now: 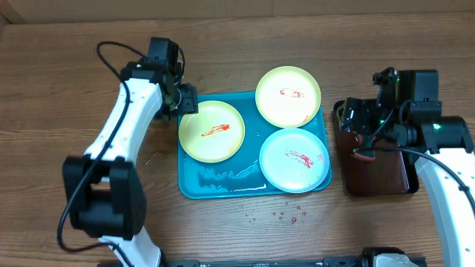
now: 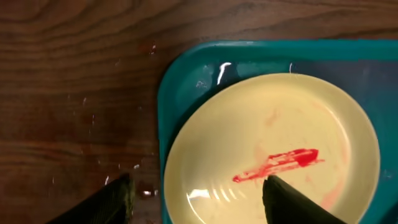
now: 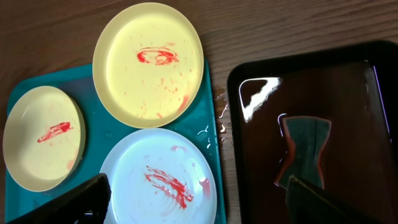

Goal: Clean dirty plates on tray and stack at the side

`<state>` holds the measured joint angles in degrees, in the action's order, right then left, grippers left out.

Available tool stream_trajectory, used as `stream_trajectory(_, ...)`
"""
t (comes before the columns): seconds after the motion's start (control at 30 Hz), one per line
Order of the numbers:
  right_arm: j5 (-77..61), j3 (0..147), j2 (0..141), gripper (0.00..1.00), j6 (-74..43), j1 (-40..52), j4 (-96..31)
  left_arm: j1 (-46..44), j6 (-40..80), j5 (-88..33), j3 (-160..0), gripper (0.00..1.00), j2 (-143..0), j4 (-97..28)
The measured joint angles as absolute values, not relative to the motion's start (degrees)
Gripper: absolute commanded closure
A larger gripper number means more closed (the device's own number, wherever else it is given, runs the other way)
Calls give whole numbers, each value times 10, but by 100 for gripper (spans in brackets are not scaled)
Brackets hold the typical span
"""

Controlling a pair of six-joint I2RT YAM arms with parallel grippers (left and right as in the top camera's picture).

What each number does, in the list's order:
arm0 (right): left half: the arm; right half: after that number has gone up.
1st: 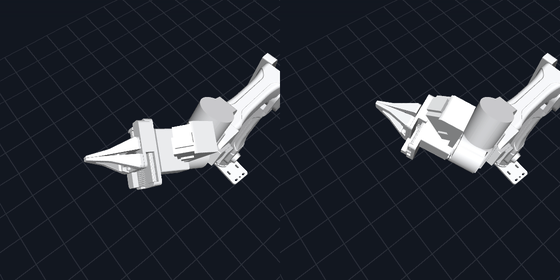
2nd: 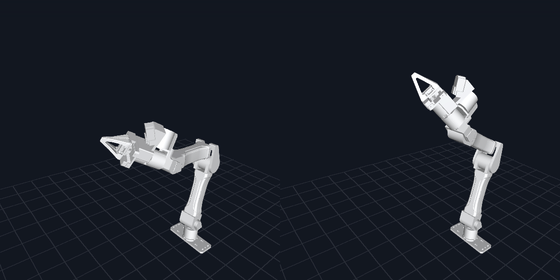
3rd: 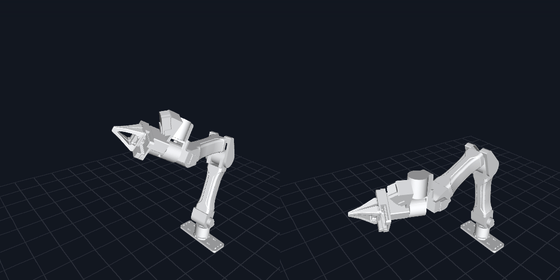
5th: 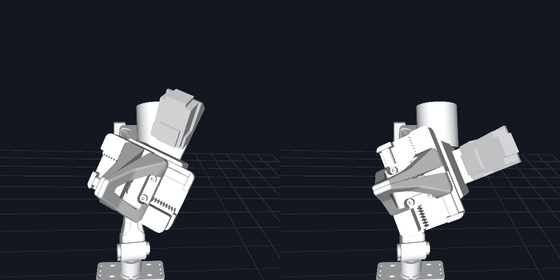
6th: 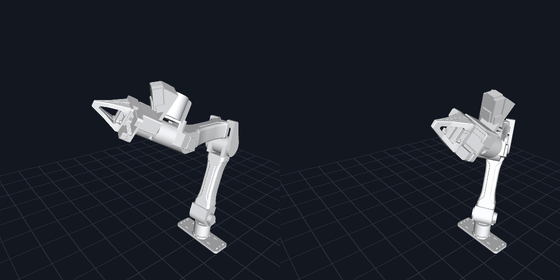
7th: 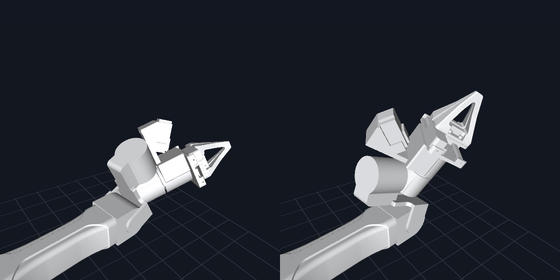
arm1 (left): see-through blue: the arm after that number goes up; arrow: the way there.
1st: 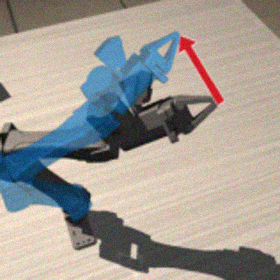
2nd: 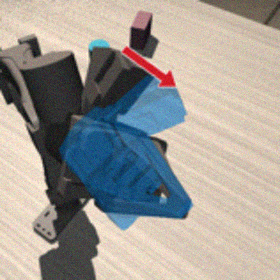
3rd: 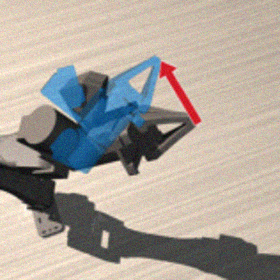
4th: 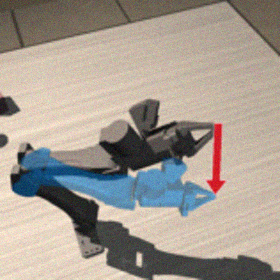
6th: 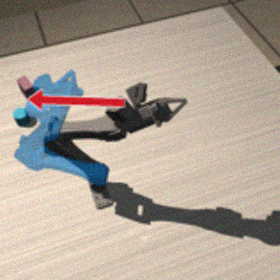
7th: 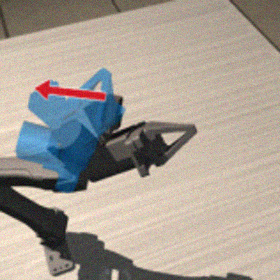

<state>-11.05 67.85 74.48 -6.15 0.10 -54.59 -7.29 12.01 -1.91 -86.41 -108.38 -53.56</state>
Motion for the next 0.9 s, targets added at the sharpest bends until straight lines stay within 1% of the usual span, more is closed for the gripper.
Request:
stream_trajectory(0.03, -110, 679, 745, 8, -62, 1, -546, -73, 96, -22, -864, 35, -1094, -521)
stream_trajectory(0.2, -109, 679, 745, 8, -62, 1, -546, -74, -53, -64, -865, 43, -1149, -470)
stream_trajectory(0.3, -105, 679, 745, 8, -62, 1, -547, -75, -121, -73, -865, 42, -1173, -457)
stream_trajectory(0.37, -105, 679, 745, 8, -62, 1, -547, -75, -146, -69, -865, 43, -1184, -455)
stream_trajectory(0.5, -102, 679, 745, 8, -62, 1, -547, -75, -172, -52, -865, 45, -1201, -456)
stream_trajectory(0.57, -102, 679, 745, 7, -62, 1, -547, -75, -180, -49, -865, 50, -1202, -462)
stream_trajectory(0.63, -102, 679, 745, 8, -62, 1, -547, -75, -184, -47, -865, 59, -1202, -476)
stream_trajectory(0.77, -102, 679, 745, 8, -62, 1, -547, -75, -188, -53, -866, 59, -1202, -524)
stream_trajectory(0.8, -102, 679, 745, 8, -62, 1, -547, -76, -183, -56, -866, 61, -1202, -538)
stream_trajectory(0.87, -102, 679, 745, 8, -63, 1, -547, -77, -167, -59, -866, 61, -1202, -558)
stream_trajectory(0.9, -101, 679, 745, 10, -65, 1, -547, -79, -148, -60, -866, 62, -1202, -570)
